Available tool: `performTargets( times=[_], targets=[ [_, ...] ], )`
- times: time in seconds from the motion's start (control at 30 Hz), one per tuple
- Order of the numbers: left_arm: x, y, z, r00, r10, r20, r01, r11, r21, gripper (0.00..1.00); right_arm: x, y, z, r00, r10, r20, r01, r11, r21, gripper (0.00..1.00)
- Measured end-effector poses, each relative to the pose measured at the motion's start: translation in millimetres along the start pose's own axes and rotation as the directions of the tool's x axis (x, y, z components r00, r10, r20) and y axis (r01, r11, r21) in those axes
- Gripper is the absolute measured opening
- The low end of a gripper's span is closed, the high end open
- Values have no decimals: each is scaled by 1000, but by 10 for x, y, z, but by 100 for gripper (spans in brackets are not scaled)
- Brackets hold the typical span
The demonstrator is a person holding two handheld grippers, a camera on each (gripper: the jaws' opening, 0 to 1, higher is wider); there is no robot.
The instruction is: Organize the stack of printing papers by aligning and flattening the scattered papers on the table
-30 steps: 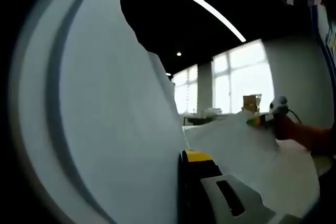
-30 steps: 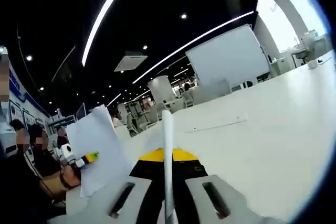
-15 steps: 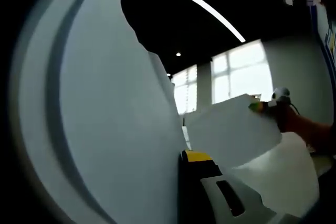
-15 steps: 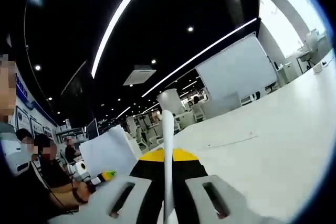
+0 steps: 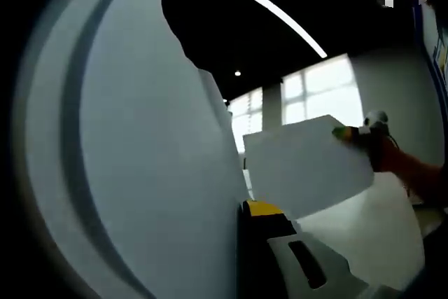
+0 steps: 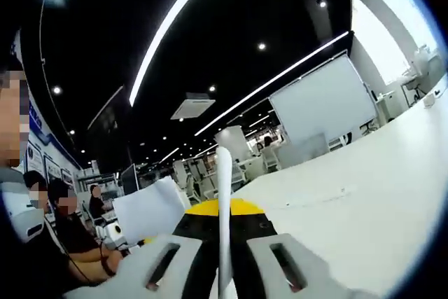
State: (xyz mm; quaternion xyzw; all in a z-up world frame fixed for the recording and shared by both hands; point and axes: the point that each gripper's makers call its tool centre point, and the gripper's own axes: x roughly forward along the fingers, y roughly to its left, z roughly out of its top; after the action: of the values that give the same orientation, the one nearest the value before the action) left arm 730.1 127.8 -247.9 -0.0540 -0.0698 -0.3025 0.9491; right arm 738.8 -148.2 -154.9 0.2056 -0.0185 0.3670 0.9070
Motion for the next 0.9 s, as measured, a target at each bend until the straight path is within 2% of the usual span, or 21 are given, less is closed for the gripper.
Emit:
performTargets(
  times=[0.6,0.73,0.9],
  targets=[
    [13,-20,-7,1000,0,-3,0,1000,-3,9,49,159,171,998,44,48,-44,999,-4,0],
    [13,-27,-4,1000,0,-2,0,1000,-1,9,42,210,279,994,46,102,-45,999,-12,0],
    [10,-29,-1,1000,0,-2,0,1000,-1,9,39,213,353,990,48,132,-48,999,-5,0]
  ],
)
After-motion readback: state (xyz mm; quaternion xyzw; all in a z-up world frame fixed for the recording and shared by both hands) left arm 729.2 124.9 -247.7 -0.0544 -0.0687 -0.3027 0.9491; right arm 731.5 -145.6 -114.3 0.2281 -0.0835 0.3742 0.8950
